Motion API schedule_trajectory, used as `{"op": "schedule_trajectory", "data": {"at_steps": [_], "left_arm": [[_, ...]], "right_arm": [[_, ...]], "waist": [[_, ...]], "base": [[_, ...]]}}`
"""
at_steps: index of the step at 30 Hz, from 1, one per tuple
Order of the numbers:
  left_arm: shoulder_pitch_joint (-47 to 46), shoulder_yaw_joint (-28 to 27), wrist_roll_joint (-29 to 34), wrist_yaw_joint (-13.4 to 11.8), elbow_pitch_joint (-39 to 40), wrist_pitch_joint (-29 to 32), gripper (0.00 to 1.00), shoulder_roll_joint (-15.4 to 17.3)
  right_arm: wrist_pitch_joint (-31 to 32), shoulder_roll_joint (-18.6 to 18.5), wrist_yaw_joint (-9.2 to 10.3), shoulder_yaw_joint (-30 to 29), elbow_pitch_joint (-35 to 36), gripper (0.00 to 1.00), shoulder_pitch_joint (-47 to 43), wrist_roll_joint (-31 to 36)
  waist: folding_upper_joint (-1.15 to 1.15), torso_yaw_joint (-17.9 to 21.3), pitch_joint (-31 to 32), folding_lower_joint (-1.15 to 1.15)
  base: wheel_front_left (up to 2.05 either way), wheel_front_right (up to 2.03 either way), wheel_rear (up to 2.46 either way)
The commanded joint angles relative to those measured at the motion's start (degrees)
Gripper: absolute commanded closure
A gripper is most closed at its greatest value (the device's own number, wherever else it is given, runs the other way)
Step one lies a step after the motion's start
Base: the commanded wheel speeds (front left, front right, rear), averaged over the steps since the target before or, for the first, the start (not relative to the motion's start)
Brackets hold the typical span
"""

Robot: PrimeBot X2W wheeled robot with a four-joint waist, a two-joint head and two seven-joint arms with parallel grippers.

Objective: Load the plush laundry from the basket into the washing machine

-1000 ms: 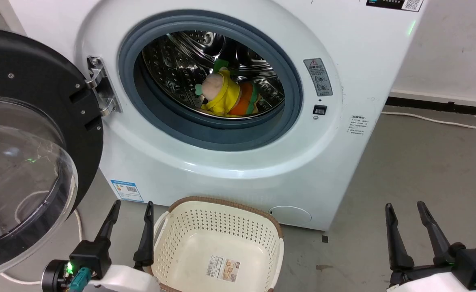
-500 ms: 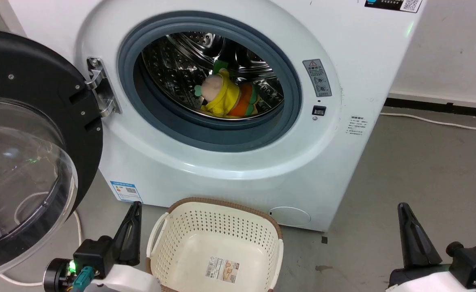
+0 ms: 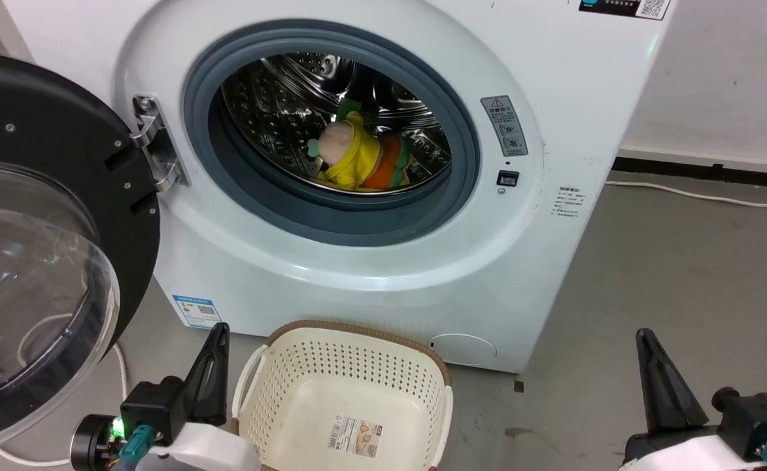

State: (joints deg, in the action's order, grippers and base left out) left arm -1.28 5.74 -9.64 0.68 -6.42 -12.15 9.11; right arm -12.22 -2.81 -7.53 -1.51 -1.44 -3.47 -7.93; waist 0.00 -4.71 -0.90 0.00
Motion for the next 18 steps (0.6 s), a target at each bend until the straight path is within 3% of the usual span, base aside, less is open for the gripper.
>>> {"op": "schedule_trajectory", "data": {"at_steps": [1,18], "left_arm": [[0.2,-0.4,0.5,-0.1,0.4,0.2,1.0,-0.4],[0.4,-1.3,2.1,-0.2,1.4,2.2,1.0,-1.4]], "right_arm": [[0.2,0.0,0.01,0.1,0.2,1.0,0.6,0.5],[2.2,0.0,0.01,0.3,0.4,1.0,1.1,1.7]], "waist": [[0.0,0.0,0.0,0.0],[0.0,0.8,0.2,0.0]], "base": [[0.0,0.0,0.0],[0.0,0.0,0.0]]}}
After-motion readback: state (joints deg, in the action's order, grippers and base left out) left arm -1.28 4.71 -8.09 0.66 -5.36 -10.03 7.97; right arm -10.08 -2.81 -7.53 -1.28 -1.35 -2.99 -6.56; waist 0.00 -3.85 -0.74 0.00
